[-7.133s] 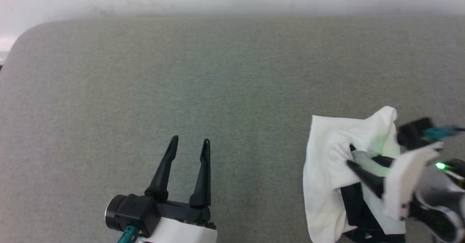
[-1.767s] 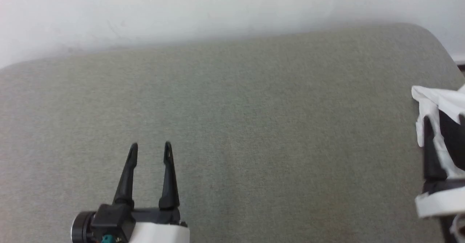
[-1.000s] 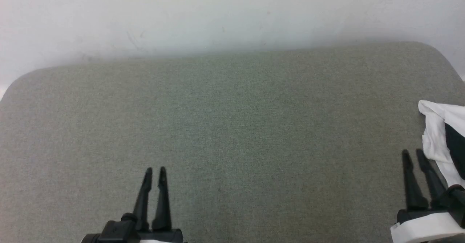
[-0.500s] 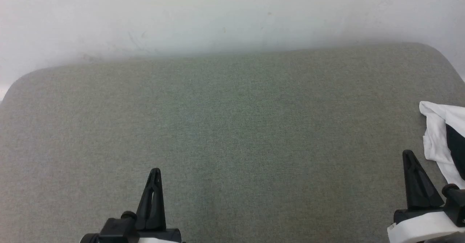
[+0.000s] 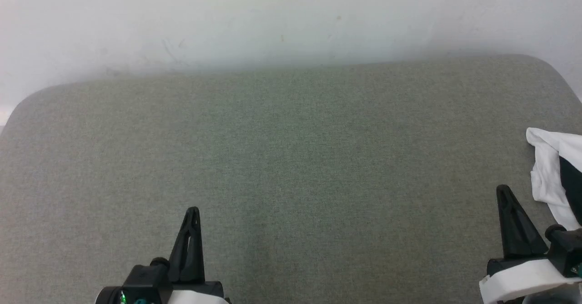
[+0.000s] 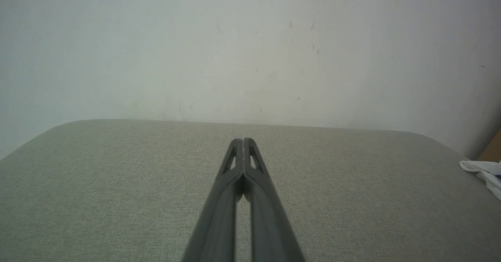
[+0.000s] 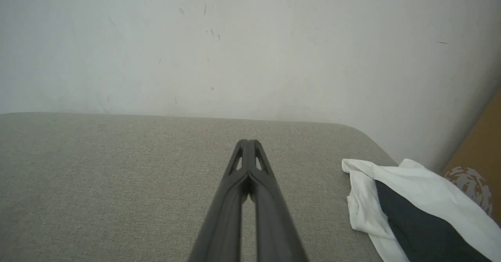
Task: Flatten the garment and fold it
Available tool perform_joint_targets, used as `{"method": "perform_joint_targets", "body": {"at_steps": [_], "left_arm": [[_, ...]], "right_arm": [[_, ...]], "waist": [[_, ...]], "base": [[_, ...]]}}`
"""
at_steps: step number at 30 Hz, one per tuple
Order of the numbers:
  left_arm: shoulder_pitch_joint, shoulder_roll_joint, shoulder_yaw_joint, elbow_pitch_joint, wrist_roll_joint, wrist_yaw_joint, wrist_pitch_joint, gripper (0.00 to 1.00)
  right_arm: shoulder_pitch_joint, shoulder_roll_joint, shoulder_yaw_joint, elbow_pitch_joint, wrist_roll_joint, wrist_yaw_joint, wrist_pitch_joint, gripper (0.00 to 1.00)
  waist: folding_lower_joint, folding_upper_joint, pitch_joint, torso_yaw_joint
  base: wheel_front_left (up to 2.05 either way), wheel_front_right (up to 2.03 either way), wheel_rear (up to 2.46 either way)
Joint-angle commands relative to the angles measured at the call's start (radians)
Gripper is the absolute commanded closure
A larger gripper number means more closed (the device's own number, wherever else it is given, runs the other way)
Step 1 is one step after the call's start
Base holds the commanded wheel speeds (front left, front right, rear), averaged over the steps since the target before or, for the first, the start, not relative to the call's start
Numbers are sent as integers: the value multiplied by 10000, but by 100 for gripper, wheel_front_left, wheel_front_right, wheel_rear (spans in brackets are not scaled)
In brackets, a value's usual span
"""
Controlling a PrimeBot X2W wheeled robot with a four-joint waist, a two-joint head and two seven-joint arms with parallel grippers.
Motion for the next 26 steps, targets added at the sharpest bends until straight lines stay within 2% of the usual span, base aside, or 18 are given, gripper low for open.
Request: {"method": "perform_joint_targets", "body": {"at_steps": [1,26], "left_arm": [[-215,-27,95,88,192,-64,57,100],[-615,-63,498,435,523,-417,567,100]], "right_arm": [[-136,15,55,65,-82,-5,64,100],[-437,31,360,321,-174,-10,364,100]], "waist": [[0,0,-3,6],[0,0,-50,82]], "base": [[0,0,0],[0,0,0]]}}
